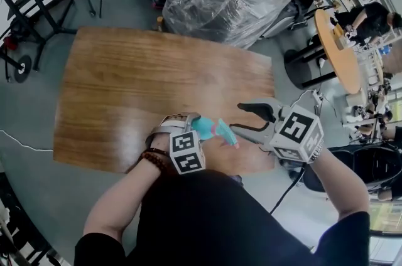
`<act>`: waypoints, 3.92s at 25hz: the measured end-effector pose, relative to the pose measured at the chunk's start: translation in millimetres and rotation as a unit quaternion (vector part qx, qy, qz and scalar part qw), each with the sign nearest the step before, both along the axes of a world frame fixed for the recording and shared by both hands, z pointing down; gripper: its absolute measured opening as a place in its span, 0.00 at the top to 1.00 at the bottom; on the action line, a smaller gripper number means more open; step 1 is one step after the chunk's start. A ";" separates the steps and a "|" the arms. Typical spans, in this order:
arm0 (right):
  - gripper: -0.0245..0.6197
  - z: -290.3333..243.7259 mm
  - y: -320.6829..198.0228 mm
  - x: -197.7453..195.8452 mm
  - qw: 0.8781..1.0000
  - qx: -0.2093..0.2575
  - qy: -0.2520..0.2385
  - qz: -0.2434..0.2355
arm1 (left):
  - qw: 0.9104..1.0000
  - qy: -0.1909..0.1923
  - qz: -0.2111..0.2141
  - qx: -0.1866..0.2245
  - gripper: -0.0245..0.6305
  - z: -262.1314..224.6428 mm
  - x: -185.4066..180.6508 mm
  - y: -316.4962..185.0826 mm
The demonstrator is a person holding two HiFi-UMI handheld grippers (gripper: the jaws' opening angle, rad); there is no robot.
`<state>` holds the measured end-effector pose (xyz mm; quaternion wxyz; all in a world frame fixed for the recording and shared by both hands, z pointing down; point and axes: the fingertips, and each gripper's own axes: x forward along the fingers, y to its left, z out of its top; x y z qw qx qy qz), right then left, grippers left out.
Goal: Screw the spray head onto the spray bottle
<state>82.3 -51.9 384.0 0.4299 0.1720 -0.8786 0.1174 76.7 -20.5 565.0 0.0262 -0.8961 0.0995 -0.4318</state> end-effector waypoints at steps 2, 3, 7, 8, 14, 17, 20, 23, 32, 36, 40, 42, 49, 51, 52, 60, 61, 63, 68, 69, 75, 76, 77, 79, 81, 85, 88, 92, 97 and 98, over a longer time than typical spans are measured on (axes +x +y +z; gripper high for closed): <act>0.64 -4.5 12.1 5.1 0.977 0.120 0.098 -0.147 | 1.000 0.008 0.027 -0.006 0.41 -2.5 -0.8 2.3; 0.64 1.6 18.3 9.5 0.948 0.179 0.150 -0.216 | 0.999 0.009 0.038 -0.010 0.41 -3.1 -1.6 3.0; 0.64 35.5 46.6 12.6 0.797 0.339 0.260 -0.426 | 0.997 0.017 0.071 -0.028 0.41 -9.7 0.3 8.4; 0.64 37.7 52.4 5.4 0.774 0.363 0.256 -0.451 | 0.996 0.019 0.079 -0.031 0.41 -12.4 2.3 10.5; 0.64 59.6 70.9 -5.2 0.693 0.393 0.255 -0.548 | 0.992 0.015 0.121 -0.033 0.41 -19.0 11.4 22.9; 0.72 72.8 79.1 -2.3 0.690 0.376 0.256 -0.563 | 0.991 0.010 0.135 -0.019 0.41 -19.9 17.7 29.0; 0.77 78.3 79.7 0.5 0.723 0.341 0.259 -0.543 | 0.991 0.000 0.133 -0.001 0.41 -18.4 18.5 27.7; 0.77 79.1 70.0 0.9 0.836 0.235 0.243 -0.431 | 0.994 -0.003 0.110 0.015 0.41 -18.4 16.2 20.1; 0.77 90.2 26.0 9.7 0.973 -0.160 0.100 0.135 | 0.997 -0.020 0.015 0.067 0.42 -12.1 11.5 -9.3; 0.77 98.2 23.4 14.0 0.927 -0.255 0.031 0.275 | 0.997 -0.027 -0.002 0.070 0.41 -4.6 11.7 -10.2; 0.72 83.4 13.6 14.3 0.945 -0.208 0.016 0.254 | 0.999 0.005 -0.014 0.052 0.41 -8.0 14.4 -12.2; 0.68 67.4 4.1 15.5 0.957 -0.166 0.007 0.237 | 0.998 0.031 -0.033 0.033 0.41 -7.7 10.7 -18.0; 0.68 46.4 -7.3 28.5 0.968 -0.083 -0.012 0.237 | 0.983 0.116 -0.145 -0.002 0.41 5.5 -17.7 -61.8; 0.68 46.8 -6.0 26.7 0.970 -0.064 -0.017 0.233 | 0.976 0.131 -0.174 -0.008 0.41 13.2 -26.1 -75.0; 0.68 46.7 -5.3 25.7 0.971 -0.053 -0.019 0.230 | 0.972 0.137 -0.188 -0.012 0.41 17.0 -29.7 -81.0; 0.73 52.2 -6.9 21.5 0.970 0.030 -0.033 0.239 | 0.956 0.155 -0.249 -0.006 0.41 42.4 -41.2 -113.6; 0.73 54.6 -5.2 20.2 0.969 0.030 -0.036 0.242 | 0.955 0.155 -0.253 -0.005 0.41 45.4 -41.8 -115.2; 0.75 58.9 -1.8 18.2 0.968 0.029 -0.039 0.246 | 0.952 0.157 -0.262 -0.007 0.41 50.5 -43.0 -117.2; 0.79 63.2 0.2 19.5 0.965 0.039 -0.045 0.256 | 0.952 0.157 -0.264 -0.006 0.41 55.2 -43.7 -118.0; 0.80 64.0 0.3 19.5 0.964 0.041 -0.046 0.258 | 0.953 0.155 -0.262 -0.006 0.41 55.4 -43.0 -117.4; 0.88 67.9 -1.6 14.4 0.964 0.068 -0.051 0.252 | 0.956 0.144 -0.255 -0.010 0.41 55.7 -41.5 -113.5; 0.89 68.7 -1.5 13.2 0.964 0.071 -0.053 0.250 | 0.956 0.142 -0.255 -0.011 0.41 54.9 -41.7 -112.2; 0.90 69.3 -1.3 11.7 0.964 0.074 -0.055 0.248 | 0.957 0.140 -0.255 -0.012 0.40 53.7 -42.4 -110.5; 0.93 69.9 -1.4 7.4 0.965 0.080 -0.060 0.243 | 0.957 0.135 -0.256 -0.009 0.39 49.2 -46.8 -106.0; 0.97 71.5 -0.8 1.9 0.966 0.087 -0.066 0.235 | 0.955 0.136 -0.263 -0.003 0.40 40.0 -56.1 -99.8; 0.97 73.4 0.7 -8.8 0.966 0.094 -0.099 0.220 | 0.942 0.168 -0.289 0.013 0.50 4.9 -72.0 -82.1; 0.97 74.5 0.4 -12.4 0.964 0.099 -0.121 0.214 | 0.928 0.210 -0.308 0.027 0.67 -33.6 -74.2 -67.2; 0.97 68.4 -0.8 -21.4 0.959 0.105 -0.163 0.206 | 0.907 0.260 -0.331 0.026 0.94 -76.2 -70.2 -51.2; 0.97 57.8 -0.2 -30.9 0.954 0.112 -0.201 0.194 | 0.883 0.302 -0.359 -0.019 0.94 -104.5 -59.6 -35.7; 0.97 56.2 0.0 -31.7 0.953 0.113 -0.206 0.192 | 0.880 0.305 -0.363 -0.022 0.94 -107.9 -58.3 -33.5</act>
